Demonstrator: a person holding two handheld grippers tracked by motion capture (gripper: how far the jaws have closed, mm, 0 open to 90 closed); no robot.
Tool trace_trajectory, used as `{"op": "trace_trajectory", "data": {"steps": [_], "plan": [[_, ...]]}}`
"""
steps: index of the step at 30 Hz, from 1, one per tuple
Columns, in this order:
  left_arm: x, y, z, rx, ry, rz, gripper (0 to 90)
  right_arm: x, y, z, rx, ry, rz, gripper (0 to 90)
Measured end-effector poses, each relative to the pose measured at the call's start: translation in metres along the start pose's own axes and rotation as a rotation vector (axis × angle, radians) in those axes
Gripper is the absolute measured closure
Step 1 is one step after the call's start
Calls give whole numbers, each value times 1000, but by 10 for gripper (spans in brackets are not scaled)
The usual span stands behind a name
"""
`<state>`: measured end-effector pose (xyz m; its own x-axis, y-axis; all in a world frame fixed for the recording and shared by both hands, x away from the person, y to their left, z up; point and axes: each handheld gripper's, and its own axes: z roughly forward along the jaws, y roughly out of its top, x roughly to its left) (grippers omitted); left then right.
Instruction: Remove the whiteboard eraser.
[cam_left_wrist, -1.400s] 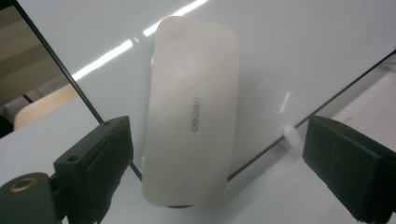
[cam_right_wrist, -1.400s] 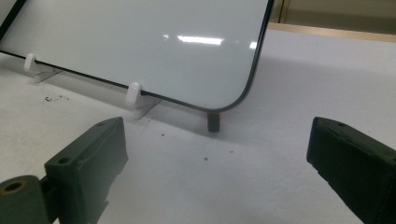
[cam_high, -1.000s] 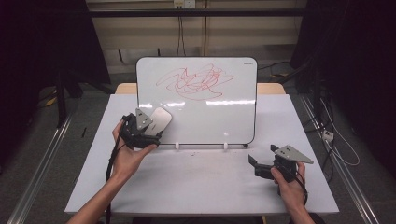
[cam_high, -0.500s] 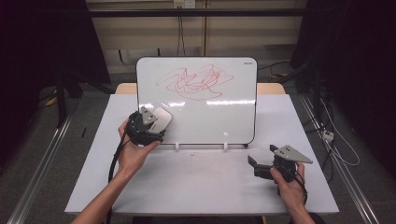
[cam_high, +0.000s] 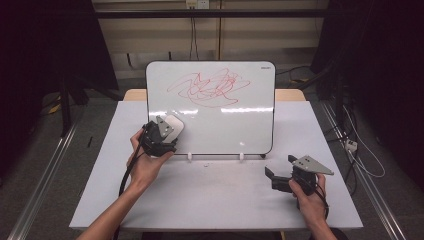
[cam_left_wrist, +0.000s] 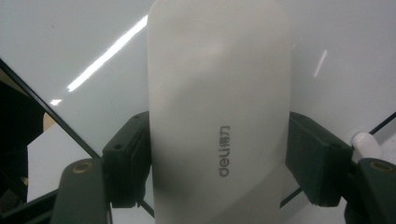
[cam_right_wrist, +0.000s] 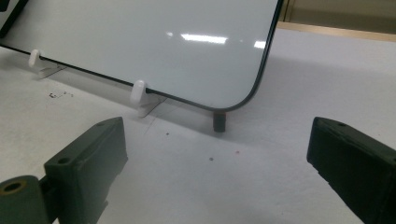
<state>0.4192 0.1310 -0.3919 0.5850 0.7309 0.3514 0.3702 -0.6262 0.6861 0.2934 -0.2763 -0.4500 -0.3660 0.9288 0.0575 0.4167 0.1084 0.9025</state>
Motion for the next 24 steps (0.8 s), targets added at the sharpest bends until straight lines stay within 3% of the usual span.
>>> {"op": "trace_trajectory", "data": {"steps": [9, 12, 24], "plan": [[-2, 0, 1, -10, 16, -18, 302, 0, 0, 0, 1, 3, -1, 48], [-1, 0, 0, -3, 12, -7, 303, 0, 0, 0, 1, 3, 1, 48], [5, 0, -1, -8, -29, -18, 304, 0, 0, 1, -1, 0, 0, 48]]}}
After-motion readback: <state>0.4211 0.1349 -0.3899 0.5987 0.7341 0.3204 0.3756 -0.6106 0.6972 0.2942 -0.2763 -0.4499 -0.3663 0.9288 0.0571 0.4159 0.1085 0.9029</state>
